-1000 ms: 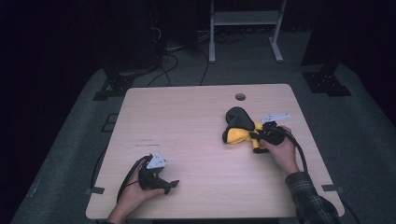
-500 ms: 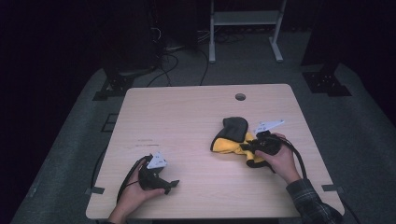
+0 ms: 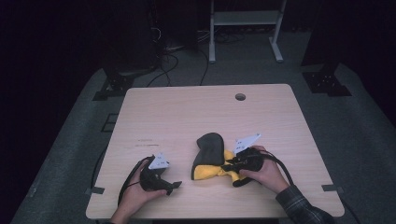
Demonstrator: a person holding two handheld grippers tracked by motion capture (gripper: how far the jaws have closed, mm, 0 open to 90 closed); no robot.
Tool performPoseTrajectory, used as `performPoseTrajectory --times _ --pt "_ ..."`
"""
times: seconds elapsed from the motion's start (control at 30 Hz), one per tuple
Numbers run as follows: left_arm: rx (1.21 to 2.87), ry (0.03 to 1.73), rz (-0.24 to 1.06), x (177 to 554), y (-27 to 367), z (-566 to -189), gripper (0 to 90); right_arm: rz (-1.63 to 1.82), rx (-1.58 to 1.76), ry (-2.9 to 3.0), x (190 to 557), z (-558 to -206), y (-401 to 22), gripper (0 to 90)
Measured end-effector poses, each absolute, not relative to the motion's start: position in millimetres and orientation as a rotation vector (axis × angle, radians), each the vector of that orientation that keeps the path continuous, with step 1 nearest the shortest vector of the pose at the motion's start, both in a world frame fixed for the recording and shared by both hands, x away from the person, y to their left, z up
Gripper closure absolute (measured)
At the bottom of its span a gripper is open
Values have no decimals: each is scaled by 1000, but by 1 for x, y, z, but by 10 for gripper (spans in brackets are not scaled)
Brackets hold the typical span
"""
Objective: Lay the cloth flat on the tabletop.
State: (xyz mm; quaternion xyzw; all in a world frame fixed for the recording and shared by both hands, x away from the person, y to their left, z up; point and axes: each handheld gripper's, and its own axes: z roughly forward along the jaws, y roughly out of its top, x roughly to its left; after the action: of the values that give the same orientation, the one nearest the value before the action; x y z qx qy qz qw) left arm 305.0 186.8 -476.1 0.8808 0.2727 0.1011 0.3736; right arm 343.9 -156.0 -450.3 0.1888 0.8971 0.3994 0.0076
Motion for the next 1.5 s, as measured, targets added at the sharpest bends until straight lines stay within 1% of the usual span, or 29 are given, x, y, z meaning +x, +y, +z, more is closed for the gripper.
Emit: performPoseTrajectory --times 0.07,0.1,0.13,0.17,0.2,0.27,0.43,0.57,0.6,0.63,0.67,0.7,0.77,0.8,0.83,0.87,0.93,0.97,1.0,1.07,1.1,1.13,1.17,1.2,1.23,1.27,1.33,1.43,1.5 --pt "2211 648 264 299 181 -466 104 1214 599 2795 346 -455 -153 736" --pt "2211 648 264 299 181 -466 114 1217 615 2792 346 -456 -154 687" --pt "2199 634 272 297 178 -462 114 1217 615 2792 346 -456 -154 687" --pt "2185 616 278 295 174 -458 127 1224 629 2788 347 -456 -155 608" --pt "2169 591 276 293 168 -452 162 1243 669 2778 347 -452 -159 520" --pt "2152 561 270 292 161 -445 195 1264 699 2744 344 -446 -164 466" --pt "2145 506 268 295 142 -437 240 1327 759 2677 332 -434 -183 432" --pt "2153 493 268 300 130 -436 279 1335 778 2670 320 -434 -192 428" --pt "2161 493 270 304 125 -436 312 1331 787 2676 310 -436 -196 421" --pt "2161 493 270 304 125 -436 328 1331 787 2676 310 -436 -196 421" --pt "2169 484 270 305 120 -437 328 1332 790 2678 306 -437 -197 413" --pt "2180 487 273 307 117 -438 353 1335 792 2681 301 -438 -198 405" --pt "2203 483 269 309 113 -440 457 1338 793 2683 293 -440 -199 390" --pt "2224 486 273 311 110 -442 457 1345 795 2682 290 -441 -199 385" --pt "2238 491 271 312 108 -444 561 1338 794 2691 282 -443 -197 366" --pt "2253 514 273 315 105 -446 624 1328 793 2693 278 -445 -195 355" --pt "2262 533 266 316 105 -446 741 1315 788 2699 277 -446 -193 349" --pt "2250 553 240 318 106 -445 741 1309 783 2697 275 -448 -191 351" --pt "2242 560 225 319 106 -443 810 1284 779 2705 273 -450 -187 351" --pt "2208 554 223 317 107 -438 847 1263 781 2709 273 -454 -182 371" --pt "2208 554 223 317 107 -438 849 1258 784 2708 274 -454 -181 406" --pt "2188 553 214 316 107 -436 850 1253 791 2705 274 -455 -179 500" --pt "2166 543 224 314 109 -431 850 1252 796 2703 275 -455 -179 574" --pt "2166 543 224 314 109 -431 851 1259 797 2702 275 -454 -178 680" --pt "2152 541 228 313 111 -428 851 1259 797 2702 275 -454 -178 680" --pt "2123 544 228 312 114 -423 852 1280 792 2684 277 -451 -181 799" --pt "2071 562 242 311 123 -412 853 1296 804 2665 279 -447 -186 826" --pt "2045 575 254 311 132 -407 854 1308 833 2633 281 -441 -194 837" --pt "2008 607 272 313 146 -402 853 1324 881 2578 287 -435 -207 842"
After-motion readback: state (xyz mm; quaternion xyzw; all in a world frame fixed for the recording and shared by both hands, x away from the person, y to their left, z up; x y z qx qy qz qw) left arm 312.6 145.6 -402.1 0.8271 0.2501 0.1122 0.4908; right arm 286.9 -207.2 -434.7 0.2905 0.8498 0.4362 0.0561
